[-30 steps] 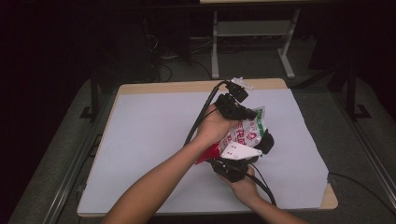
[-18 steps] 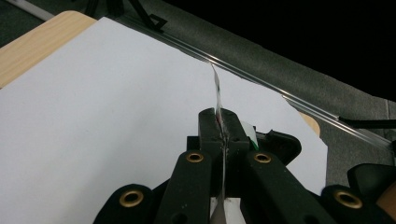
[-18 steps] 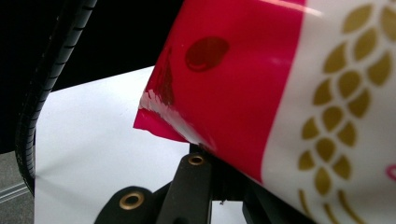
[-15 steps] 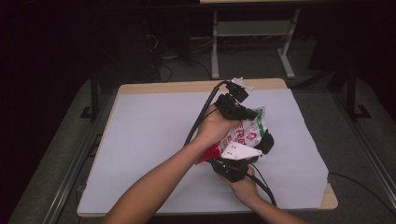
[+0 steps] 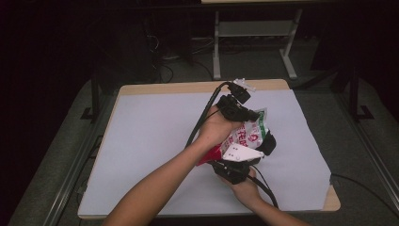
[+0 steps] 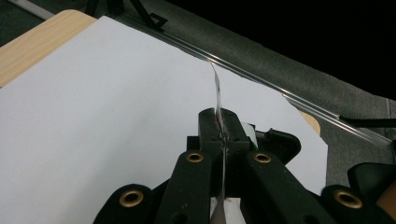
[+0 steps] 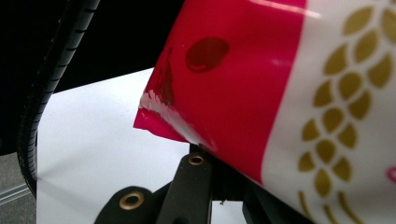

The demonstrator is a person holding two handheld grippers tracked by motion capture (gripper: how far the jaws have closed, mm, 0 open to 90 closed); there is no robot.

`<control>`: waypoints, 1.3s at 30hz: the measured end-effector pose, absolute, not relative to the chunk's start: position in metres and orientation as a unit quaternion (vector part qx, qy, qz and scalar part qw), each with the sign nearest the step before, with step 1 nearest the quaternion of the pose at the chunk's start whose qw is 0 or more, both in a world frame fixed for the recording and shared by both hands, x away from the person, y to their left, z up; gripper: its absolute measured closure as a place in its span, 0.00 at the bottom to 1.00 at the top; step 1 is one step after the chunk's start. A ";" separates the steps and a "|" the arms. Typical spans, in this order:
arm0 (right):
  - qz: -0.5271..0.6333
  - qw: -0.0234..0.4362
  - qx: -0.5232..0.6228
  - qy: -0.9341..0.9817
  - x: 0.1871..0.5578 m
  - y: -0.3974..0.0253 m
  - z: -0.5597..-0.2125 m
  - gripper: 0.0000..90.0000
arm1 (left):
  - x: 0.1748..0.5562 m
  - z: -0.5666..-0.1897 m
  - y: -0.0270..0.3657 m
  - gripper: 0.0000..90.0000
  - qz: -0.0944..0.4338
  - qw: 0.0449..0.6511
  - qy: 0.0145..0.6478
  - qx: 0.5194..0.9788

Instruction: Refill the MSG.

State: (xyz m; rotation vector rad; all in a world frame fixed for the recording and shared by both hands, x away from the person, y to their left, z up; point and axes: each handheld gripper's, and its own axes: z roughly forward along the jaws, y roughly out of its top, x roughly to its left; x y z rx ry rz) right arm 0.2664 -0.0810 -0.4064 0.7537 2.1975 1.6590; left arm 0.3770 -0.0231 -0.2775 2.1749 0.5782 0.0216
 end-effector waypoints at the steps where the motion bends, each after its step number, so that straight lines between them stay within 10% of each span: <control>1: 0.575 0.143 0.261 0.762 0.266 -0.081 -0.406 1.00 | 0.377 -0.278 -0.023 1.00 0.009 0.431 0.232 0.872; 39: 0.586 0.140 0.261 0.755 0.265 -0.081 -0.407 1.00 | 0.374 -0.278 -0.028 1.00 0.015 0.426 0.230 0.875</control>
